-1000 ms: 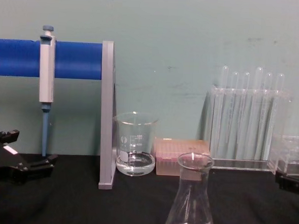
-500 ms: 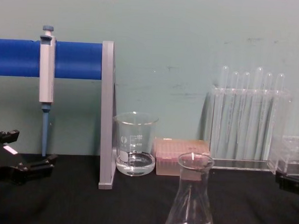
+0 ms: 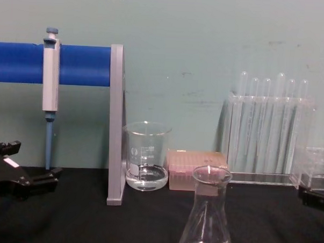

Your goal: Grasp the erlenmeyer flask with one hand, shake it three times, then place it back.

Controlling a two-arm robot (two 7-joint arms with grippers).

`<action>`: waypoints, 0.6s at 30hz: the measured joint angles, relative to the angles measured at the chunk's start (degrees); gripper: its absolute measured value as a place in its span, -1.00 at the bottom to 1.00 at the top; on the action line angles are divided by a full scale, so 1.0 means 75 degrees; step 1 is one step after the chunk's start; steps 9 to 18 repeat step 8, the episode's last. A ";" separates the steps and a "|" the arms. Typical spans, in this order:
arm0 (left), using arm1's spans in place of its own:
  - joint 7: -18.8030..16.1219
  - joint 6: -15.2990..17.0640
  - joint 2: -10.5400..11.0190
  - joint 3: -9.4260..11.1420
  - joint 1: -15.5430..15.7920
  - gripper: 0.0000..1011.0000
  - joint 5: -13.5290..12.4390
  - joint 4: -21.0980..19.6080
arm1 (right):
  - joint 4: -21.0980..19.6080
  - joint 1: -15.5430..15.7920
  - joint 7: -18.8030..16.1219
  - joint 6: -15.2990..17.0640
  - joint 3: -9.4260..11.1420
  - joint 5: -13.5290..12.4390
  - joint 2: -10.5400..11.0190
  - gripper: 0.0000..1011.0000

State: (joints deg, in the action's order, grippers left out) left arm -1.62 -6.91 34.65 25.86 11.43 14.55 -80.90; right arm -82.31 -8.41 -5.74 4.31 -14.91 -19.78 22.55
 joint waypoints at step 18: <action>0.0000 0.0000 0.0000 0.0000 0.0000 0.98 0.0000 0.0000 | 0.0000 0.0000 0.0000 0.0000 0.0000 0.0000 0.0000 0.98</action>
